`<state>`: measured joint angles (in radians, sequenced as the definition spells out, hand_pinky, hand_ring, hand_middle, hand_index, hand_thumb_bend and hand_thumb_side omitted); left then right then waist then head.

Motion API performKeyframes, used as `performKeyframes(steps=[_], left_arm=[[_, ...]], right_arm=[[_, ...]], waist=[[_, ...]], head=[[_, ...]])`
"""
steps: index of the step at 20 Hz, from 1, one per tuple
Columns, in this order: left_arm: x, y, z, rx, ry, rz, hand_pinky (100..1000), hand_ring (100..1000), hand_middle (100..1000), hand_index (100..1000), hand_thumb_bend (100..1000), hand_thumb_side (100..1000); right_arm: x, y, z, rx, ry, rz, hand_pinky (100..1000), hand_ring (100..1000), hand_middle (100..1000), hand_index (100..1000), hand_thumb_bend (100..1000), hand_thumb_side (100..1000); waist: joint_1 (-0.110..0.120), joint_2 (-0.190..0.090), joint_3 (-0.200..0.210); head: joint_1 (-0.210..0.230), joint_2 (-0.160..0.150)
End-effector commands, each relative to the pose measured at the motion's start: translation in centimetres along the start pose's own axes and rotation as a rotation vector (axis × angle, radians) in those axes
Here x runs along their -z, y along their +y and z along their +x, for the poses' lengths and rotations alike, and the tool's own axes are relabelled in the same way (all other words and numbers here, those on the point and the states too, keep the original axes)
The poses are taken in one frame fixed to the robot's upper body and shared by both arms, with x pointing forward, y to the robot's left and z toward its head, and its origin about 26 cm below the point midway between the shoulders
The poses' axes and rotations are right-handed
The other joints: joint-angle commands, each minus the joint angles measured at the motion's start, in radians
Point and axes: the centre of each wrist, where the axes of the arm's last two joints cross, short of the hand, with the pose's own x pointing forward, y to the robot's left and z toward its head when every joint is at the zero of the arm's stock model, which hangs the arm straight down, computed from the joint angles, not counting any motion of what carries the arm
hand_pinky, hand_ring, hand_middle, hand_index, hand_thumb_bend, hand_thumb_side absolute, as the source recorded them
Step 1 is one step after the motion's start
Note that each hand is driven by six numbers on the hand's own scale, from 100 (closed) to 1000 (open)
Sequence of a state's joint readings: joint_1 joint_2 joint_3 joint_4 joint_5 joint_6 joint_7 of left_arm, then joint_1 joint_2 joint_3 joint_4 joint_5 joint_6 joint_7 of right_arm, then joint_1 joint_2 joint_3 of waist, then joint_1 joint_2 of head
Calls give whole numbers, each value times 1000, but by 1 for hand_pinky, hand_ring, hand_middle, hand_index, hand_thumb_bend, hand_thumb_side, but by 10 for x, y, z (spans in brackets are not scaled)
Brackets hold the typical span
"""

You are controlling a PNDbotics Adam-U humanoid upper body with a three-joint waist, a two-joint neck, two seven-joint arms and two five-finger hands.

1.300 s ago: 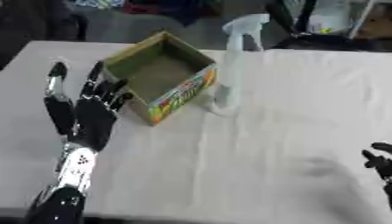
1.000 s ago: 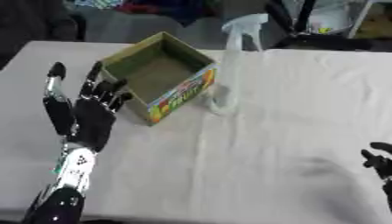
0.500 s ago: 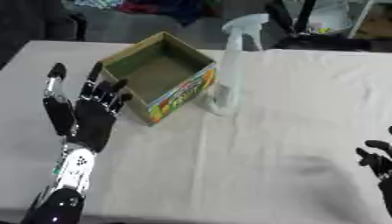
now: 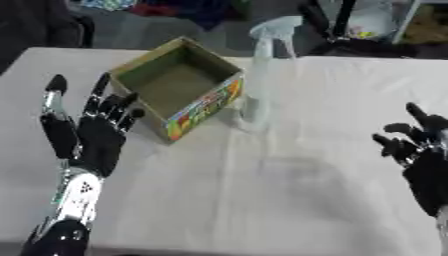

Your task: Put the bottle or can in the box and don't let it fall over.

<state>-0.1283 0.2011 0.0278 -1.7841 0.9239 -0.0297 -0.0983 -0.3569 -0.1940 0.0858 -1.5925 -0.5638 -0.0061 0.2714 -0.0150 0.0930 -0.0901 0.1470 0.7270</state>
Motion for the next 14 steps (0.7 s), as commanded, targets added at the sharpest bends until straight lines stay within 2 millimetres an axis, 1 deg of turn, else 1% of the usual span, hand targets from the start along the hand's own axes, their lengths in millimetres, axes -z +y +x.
performKeyframes(steps=[1, 3, 5, 7, 10, 12, 14], left_arm=[[3, -5, 4, 5, -8, -30, 556, 679, 396, 988, 312, 899], [4, -6, 4, 4, -5, -35, 556, 679, 396, 989, 310, 899], [5, -7, 4, 0, -5, -40, 556, 680, 396, 989, 310, 901], [5, -8, 3, -4, -4, -45, 556, 680, 397, 989, 309, 901], [7, -10, 2, -10, -3, -54, 557, 681, 398, 989, 305, 904], [7, -11, 2, -14, -2, -58, 557, 683, 398, 989, 304, 906], [8, -12, 1, -16, 0, -61, 557, 684, 398, 989, 305, 906]], right_arm=[[19, 1, 9, 40, 5, 61, 820, 367, 513, 1000, 100, 618], [34, 3, 10, 82, 7, 84, 785, 333, 464, 1000, 100, 563], [46, 4, 10, 119, 21, 104, 769, 316, 439, 1000, 100, 531], [55, 4, 8, 151, 39, 117, 723, 286, 388, 1000, 100, 492], [67, 2, 0, 209, 77, 126, 661, 252, 332, 1000, 100, 454], [72, 1, -5, 243, 95, 126, 619, 232, 292, 1000, 100, 446], [76, 0, -11, 273, 108, 121, 604, 225, 270, 1000, 100, 442]], waist=[[4, -13, 6], [6, -11, 11], [10, -9, 19], [13, -7, 28], [19, -4, 41], [23, -2, 50], [25, 0, 56]], head=[[-15, -13], [-20, -15], [-30, -18], [-38, -18], [-54, -21], [-63, -22], [-70, -22]])
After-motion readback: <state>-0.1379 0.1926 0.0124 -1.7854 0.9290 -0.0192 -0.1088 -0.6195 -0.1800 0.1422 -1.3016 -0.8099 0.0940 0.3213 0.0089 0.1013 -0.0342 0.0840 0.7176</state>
